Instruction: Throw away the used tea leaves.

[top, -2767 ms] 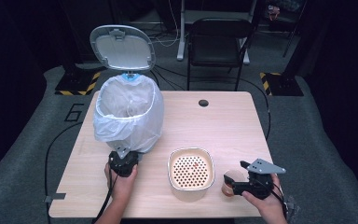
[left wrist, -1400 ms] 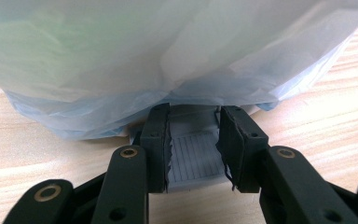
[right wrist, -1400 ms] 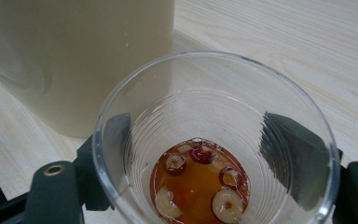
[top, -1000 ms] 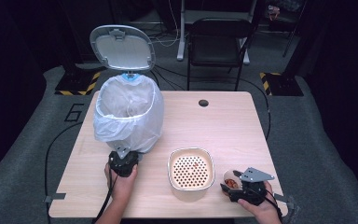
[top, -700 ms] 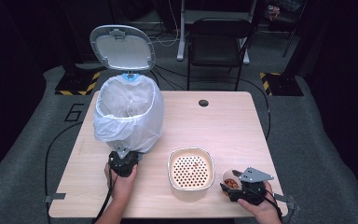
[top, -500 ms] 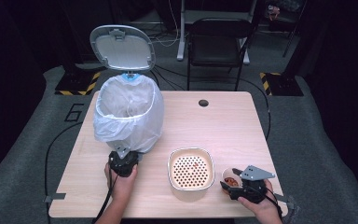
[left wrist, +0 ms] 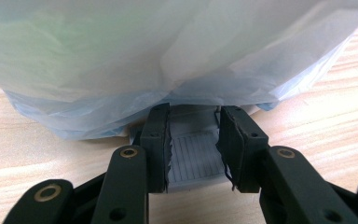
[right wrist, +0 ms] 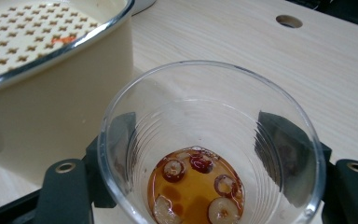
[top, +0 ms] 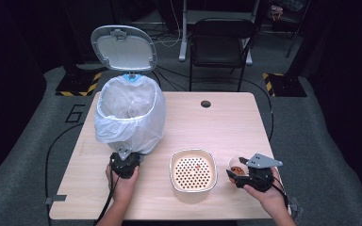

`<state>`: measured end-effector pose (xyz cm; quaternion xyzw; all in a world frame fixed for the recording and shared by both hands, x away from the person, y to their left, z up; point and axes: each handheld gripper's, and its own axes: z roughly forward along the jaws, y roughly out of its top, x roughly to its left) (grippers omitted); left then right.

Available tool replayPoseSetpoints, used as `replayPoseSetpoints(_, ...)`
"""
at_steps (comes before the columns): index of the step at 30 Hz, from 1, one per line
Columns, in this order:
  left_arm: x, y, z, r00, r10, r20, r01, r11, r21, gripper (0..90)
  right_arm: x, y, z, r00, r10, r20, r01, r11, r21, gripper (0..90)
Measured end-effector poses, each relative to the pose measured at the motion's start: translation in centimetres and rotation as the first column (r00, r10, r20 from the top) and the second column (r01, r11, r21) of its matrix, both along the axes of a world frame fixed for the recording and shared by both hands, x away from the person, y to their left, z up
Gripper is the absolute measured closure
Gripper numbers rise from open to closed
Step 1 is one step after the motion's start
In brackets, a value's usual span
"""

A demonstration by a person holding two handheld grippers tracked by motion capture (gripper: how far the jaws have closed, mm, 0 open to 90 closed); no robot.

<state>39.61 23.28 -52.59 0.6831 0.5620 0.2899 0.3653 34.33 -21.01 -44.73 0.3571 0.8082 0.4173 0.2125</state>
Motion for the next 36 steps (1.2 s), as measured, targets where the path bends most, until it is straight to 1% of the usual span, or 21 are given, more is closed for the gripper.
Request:
replayPoseSetpoints(3,0.0,0.0,0.0,1.0000,-0.001,0.000,0.001,1.0000,0.002,63.9,0.9,0.1,0.6,1.0000,0.002,0.008,-0.002,1.000,-0.012,29.4)
replayPoseSetpoints(5,0.0,0.0,0.0,1.0000,0.003,0.008,-0.003,1.0000,0.002,63.9,1.4,0.2,1.1,0.9999,0.007,0.015,-0.007,1.000,-0.022,29.5)
replayPoseSetpoints(6,0.0,0.0,0.0,1.0000,-0.001,-0.003,0.001,1.0000,0.000,63.9,1.6,0.2,1.3,0.9997,0.011,0.022,-0.011,1.000,-0.025,29.4)
replayPoseSetpoints(7,0.0,0.0,-0.1,1.0000,0.003,0.006,-0.003,1.0000,-0.001,63.8,1.9,0.3,1.4,0.9997,0.007,0.023,-0.007,1.000,-0.020,29.4)
replayPoseSetpoints(8,0.0,0.0,0.0,1.0000,-0.001,-0.003,0.001,1.0000,0.000,63.9,2.1,0.4,1.6,0.9997,0.009,0.022,-0.009,1.000,-0.017,29.4)
replayPoseSetpoints(12,0.0,0.0,0.0,1.0000,0.002,0.007,-0.002,1.0000,-0.001,63.9,3.0,0.5,2.2,0.9997,0.011,0.024,-0.011,1.000,-0.006,29.4)
replayPoseSetpoints(16,0.0,0.0,0.0,1.0000,0.000,0.004,0.000,1.0000,-0.001,63.9,3.7,0.7,2.5,0.9993,0.018,0.032,-0.018,1.000,-0.007,29.6)
replayPoseSetpoints(17,0.0,0.0,0.0,1.0000,0.001,0.004,-0.001,1.0000,-0.002,63.9,3.9,0.8,2.6,0.9995,0.020,0.025,-0.020,1.000,-0.011,29.6)
replayPoseSetpoints(18,0.0,0.0,0.0,1.0000,0.001,0.005,-0.001,1.0000,-0.003,63.9,4.1,0.8,2.7,0.9990,0.027,0.035,-0.027,1.000,-0.015,29.7)
replayPoseSetpoints(20,0.0,0.0,0.0,1.0000,0.000,0.004,0.000,1.0000,-0.004,63.9,4.4,0.9,2.9,0.9990,0.027,0.034,-0.027,0.999,-0.025,29.7)
replayPoseSetpoints(22,0.0,0.1,0.0,1.0000,-0.001,0.000,0.001,1.0000,0.000,63.9,4.8,1.0,3.1,0.9995,0.019,0.026,-0.018,1.000,-0.010,29.7)
replayPoseSetpoints(23,0.0,0.0,0.0,1.0000,0.001,0.004,-0.001,1.0000,-0.003,63.9,5.0,1.0,3.2,0.9993,0.025,0.029,-0.025,1.000,-0.009,29.7)
replayPoseSetpoints(25,0.0,0.0,0.0,1.0000,0.001,0.005,-0.001,1.0000,-0.002,63.9,5.4,1.0,3.4,0.9992,0.026,0.029,-0.026,1.000,-0.014,29.7)
replayPoseSetpoints(27,0.0,0.0,0.0,1.0000,0.001,0.005,-0.001,1.0000,-0.003,63.9,5.9,0.9,3.7,0.9982,0.046,0.039,-0.044,0.998,-0.034,29.7)
replayPoseSetpoints(28,0.0,0.0,0.0,1.0000,0.000,0.001,0.000,1.0000,-0.002,63.9,6.0,1.0,3.9,0.9988,0.034,0.034,-0.033,0.999,-0.025,29.7)
replayPoseSetpoints(29,0.0,0.0,0.0,1.0000,0.001,0.005,-0.001,1.0000,-0.003,63.9,6.3,1.0,4.1,0.9988,0.038,0.030,-0.037,0.999,-0.022,29.7)
replayPoseSetpoints(30,0.0,0.0,0.0,1.0000,-0.001,-0.002,0.001,1.0000,0.000,63.9,6.5,0.9,4.2,0.9985,0.045,0.031,-0.044,0.999,-0.018,29.7)
replayPoseSetpoints(32,0.0,0.1,0.0,1.0000,-0.002,-0.002,0.002,1.0000,-0.001,63.9,7.0,0.9,4.6,0.9986,0.048,0.021,-0.048,0.999,0.005,29.7)
replayPoseSetpoints(33,0.0,0.0,0.0,1.0000,0.001,0.006,-0.001,1.0000,-0.002,63.9,7.3,0.9,4.7,0.9980,0.059,0.024,-0.059,0.998,0.004,29.7)
replayPoseSetpoints(36,0.0,0.0,0.0,1.0000,0.001,0.005,-0.001,1.0000,-0.003,63.9,8.0,1.1,5.3,0.9966,0.077,0.028,-0.078,0.997,0.016,29.6)
